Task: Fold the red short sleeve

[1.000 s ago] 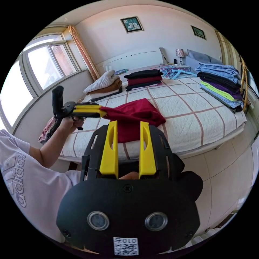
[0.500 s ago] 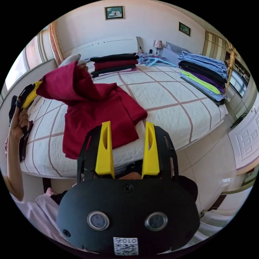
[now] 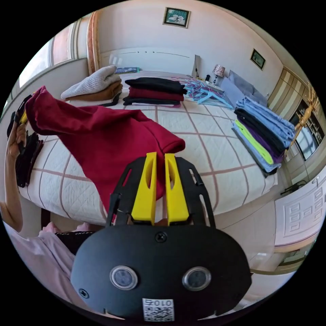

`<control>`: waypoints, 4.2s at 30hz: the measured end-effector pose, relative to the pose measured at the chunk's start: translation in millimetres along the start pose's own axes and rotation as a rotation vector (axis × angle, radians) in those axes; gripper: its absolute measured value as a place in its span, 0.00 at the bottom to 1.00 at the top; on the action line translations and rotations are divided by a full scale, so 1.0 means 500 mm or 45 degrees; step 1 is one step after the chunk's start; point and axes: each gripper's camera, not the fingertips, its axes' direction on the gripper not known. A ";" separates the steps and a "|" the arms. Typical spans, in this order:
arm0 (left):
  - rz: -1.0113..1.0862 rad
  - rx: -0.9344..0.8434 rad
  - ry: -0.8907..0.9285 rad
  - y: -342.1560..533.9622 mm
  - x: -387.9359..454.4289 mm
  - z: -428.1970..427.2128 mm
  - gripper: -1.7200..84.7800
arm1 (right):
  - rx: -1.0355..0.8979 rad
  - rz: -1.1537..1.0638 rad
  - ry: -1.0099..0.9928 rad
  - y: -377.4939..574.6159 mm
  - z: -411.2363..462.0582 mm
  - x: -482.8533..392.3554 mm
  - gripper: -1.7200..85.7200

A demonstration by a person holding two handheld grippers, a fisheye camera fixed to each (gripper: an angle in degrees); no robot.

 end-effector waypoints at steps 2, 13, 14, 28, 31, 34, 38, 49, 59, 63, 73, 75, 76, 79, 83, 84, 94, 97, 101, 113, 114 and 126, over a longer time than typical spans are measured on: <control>-0.069 0.081 -0.168 0.007 -0.034 -0.033 0.05 | -0.034 0.013 -0.043 -0.042 -0.006 0.035 0.07; 0.561 -0.356 -0.629 0.118 0.006 0.052 0.16 | -0.051 0.006 -0.072 -0.025 0.128 0.083 0.13; 0.741 -0.474 -0.658 0.139 0.045 0.101 0.17 | -0.056 0.015 -0.101 -0.017 0.137 0.090 0.14; 0.728 -0.367 -0.839 -0.007 0.074 0.393 0.12 | -0.024 0.127 -0.153 0.016 0.155 0.167 0.15; 0.645 -0.439 -0.927 -0.045 0.058 0.386 0.16 | -0.073 0.153 -0.186 0.013 0.188 0.182 0.16; 0.890 -0.558 -0.862 0.046 0.125 0.386 0.18 | -0.112 0.150 -0.150 0.026 0.224 0.180 0.16; 1.172 -1.000 -0.647 0.272 0.186 0.423 0.20 | -0.112 0.169 -0.168 0.043 0.249 0.182 0.13; 1.139 -1.003 -0.840 0.383 0.143 0.398 0.07 | -0.033 0.196 -0.113 0.109 0.172 0.197 0.04; 1.015 -0.695 -0.350 0.243 0.225 0.123 0.03 | 0.353 -0.056 -0.525 0.219 0.000 0.198 0.03; 1.130 -0.839 -0.218 0.278 0.258 0.027 0.03 | 0.464 -0.267 -0.698 0.339 -0.067 0.203 0.03; 1.070 -1.332 -0.258 0.403 0.196 0.019 0.07 | 0.118 -0.274 -0.618 0.503 -0.020 0.183 0.05; 1.129 -1.237 -0.326 0.378 0.215 0.034 0.09 | 0.230 -0.225 -0.504 0.473 -0.024 0.181 0.08; 1.190 -1.161 -0.435 0.364 0.225 0.055 0.10 | 0.245 -0.231 -0.464 0.462 -0.021 0.174 0.09; 1.483 -1.044 -0.603 0.377 0.235 0.137 0.12 | 0.275 -0.294 -0.319 0.395 0.027 0.116 0.11; 1.625 -1.098 -0.555 0.409 0.207 0.264 0.14 | 0.159 -0.393 -0.226 0.312 0.131 0.018 0.13; 1.638 -1.110 -0.555 0.413 0.204 0.278 0.14 | 0.136 -0.416 -0.243 0.298 0.152 -0.004 0.13; 1.572 -1.096 -0.528 0.365 0.188 0.350 0.05 | 0.024 -0.529 -0.229 0.299 0.239 -0.075 0.14; 1.380 -0.991 -0.426 0.287 0.211 0.335 0.03 | 0.070 -0.533 -0.188 0.311 0.241 -0.087 0.15; 1.249 -0.794 -0.251 0.190 0.284 0.295 0.02 | 0.143 -0.545 -0.105 0.331 0.253 -0.117 0.16; 1.345 -0.666 -0.147 0.117 0.448 0.238 0.03 | 0.328 -0.314 0.129 0.360 0.301 -0.115 0.13; 1.344 -0.660 -0.154 0.115 0.449 0.234 0.03 | 0.359 -0.270 0.117 0.369 0.292 -0.105 0.12; 1.228 -0.571 -0.220 0.052 0.433 0.134 0.03 | 0.691 -0.120 0.051 0.422 0.021 -0.011 0.04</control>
